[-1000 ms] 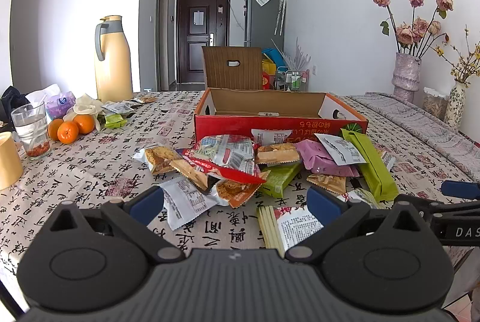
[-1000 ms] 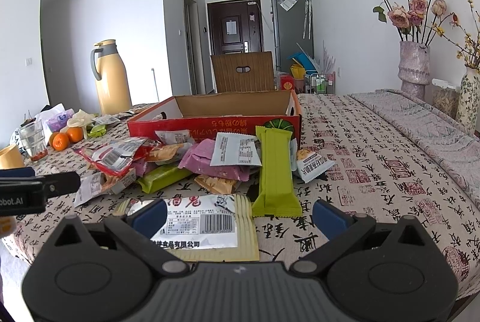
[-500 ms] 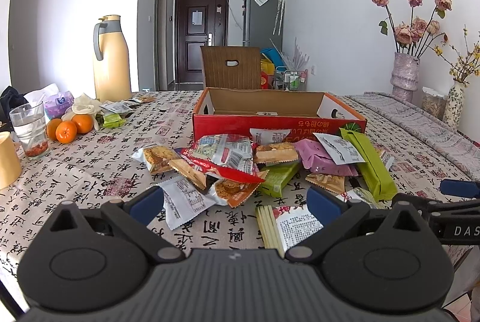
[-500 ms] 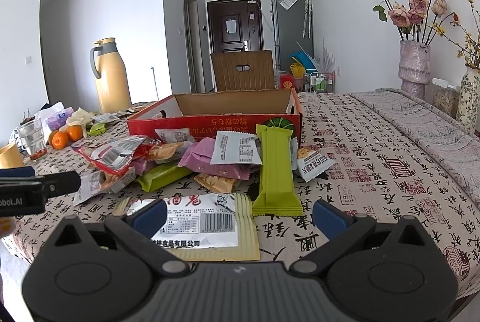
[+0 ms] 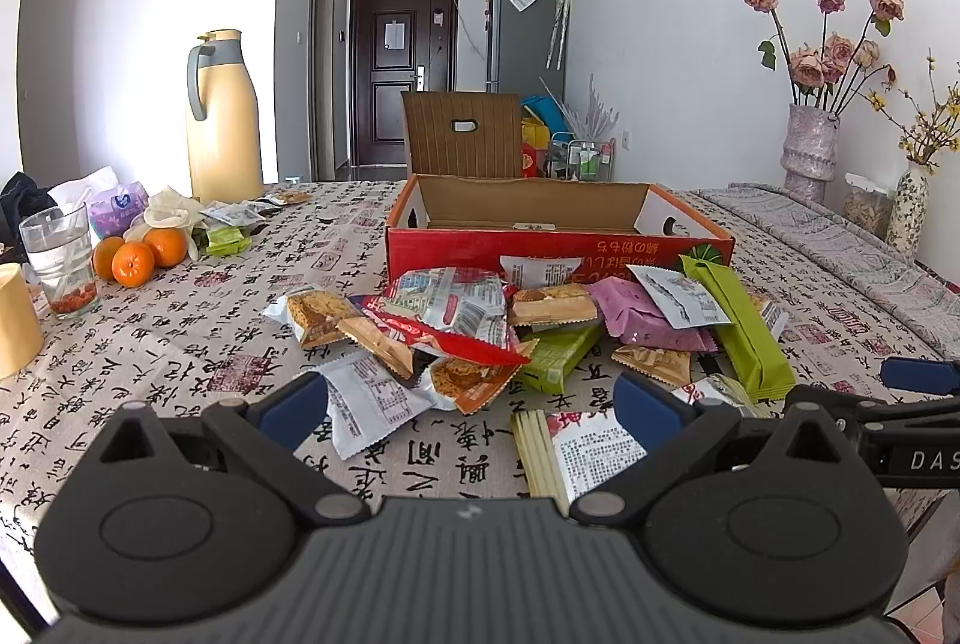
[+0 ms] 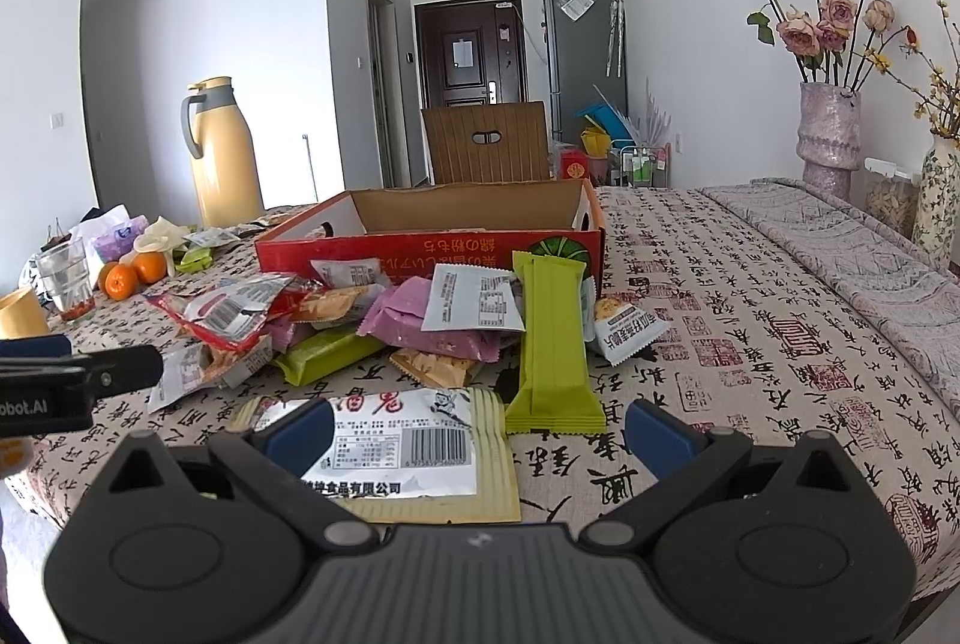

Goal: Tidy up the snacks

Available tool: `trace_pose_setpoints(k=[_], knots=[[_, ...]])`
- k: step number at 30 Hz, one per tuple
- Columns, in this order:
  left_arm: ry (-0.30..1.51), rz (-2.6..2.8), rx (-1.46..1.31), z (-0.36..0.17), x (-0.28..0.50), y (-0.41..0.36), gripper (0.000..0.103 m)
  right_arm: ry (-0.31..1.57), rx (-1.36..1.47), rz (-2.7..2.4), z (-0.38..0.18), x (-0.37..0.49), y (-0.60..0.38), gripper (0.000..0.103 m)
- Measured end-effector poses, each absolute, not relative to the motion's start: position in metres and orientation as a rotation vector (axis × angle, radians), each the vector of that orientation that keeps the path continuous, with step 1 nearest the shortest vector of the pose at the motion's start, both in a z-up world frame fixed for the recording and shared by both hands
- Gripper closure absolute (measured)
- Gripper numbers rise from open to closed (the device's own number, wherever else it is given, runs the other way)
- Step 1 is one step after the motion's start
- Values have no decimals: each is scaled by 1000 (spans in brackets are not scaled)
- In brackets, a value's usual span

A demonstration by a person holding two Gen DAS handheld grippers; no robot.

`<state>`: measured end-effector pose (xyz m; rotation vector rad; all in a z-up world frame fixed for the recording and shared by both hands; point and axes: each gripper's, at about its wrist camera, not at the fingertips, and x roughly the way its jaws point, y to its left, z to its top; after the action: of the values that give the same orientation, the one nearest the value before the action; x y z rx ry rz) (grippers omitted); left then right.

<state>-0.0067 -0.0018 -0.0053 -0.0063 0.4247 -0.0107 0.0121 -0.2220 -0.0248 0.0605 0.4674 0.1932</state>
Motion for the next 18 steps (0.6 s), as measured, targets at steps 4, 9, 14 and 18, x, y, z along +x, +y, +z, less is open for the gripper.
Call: trace_pose_setpoints(k=[4, 9, 14, 18], knots=[[425, -11, -7, -5, -7, -2, 0, 467, 60, 193, -25, 12, -222, 0], [425, -11, -6, -5, -7, -2, 0, 467, 61, 193, -25, 12, -222, 0], [428, -11, -8, -6, -7, -3, 0, 469, 60, 193, -25, 12, -222, 0], [431, -11, -8, -8, -6, -3, 0, 473, 59, 195, -26, 12, -221, 0]])
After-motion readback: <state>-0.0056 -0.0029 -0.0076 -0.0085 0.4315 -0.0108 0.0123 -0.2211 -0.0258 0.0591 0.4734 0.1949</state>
